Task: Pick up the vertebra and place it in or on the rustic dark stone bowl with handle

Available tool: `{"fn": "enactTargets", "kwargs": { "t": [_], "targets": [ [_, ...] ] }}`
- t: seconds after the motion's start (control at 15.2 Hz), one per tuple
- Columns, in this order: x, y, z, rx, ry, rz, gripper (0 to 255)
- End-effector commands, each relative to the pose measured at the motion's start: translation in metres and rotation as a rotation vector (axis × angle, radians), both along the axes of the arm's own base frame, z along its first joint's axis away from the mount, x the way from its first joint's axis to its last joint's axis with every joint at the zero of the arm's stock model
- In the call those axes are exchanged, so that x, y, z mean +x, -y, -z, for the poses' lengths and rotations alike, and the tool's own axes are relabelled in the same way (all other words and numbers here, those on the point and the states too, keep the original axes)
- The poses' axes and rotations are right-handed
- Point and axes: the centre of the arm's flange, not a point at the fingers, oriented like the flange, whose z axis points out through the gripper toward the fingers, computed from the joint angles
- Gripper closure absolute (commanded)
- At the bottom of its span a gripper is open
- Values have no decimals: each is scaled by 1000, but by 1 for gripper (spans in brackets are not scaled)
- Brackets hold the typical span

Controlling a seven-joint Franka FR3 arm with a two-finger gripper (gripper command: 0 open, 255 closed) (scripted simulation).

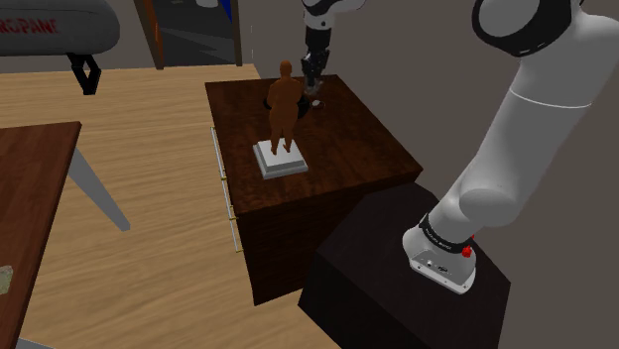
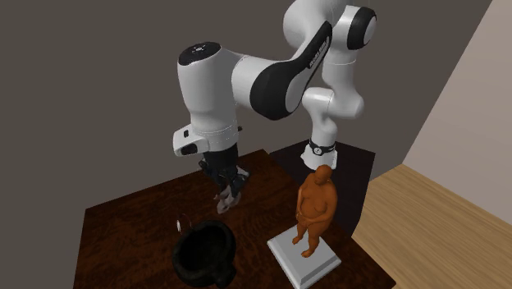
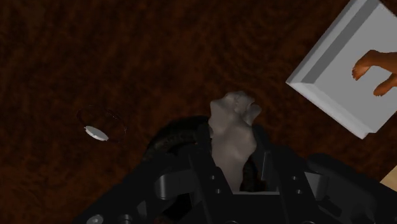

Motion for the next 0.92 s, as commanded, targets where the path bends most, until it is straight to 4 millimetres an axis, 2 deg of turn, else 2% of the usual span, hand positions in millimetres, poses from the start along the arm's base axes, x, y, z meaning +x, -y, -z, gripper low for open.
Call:
{"fn": "enactTargets", "kwargs": {
  "t": [0.0, 0.33, 0.86],
  "targets": [
    [28, -1, 2, 0, 0, 0, 255],
    [98, -12, 4, 0, 0, 0, 255],
    [98, -12, 47, 0, 0, 0, 255]
  ]
}}
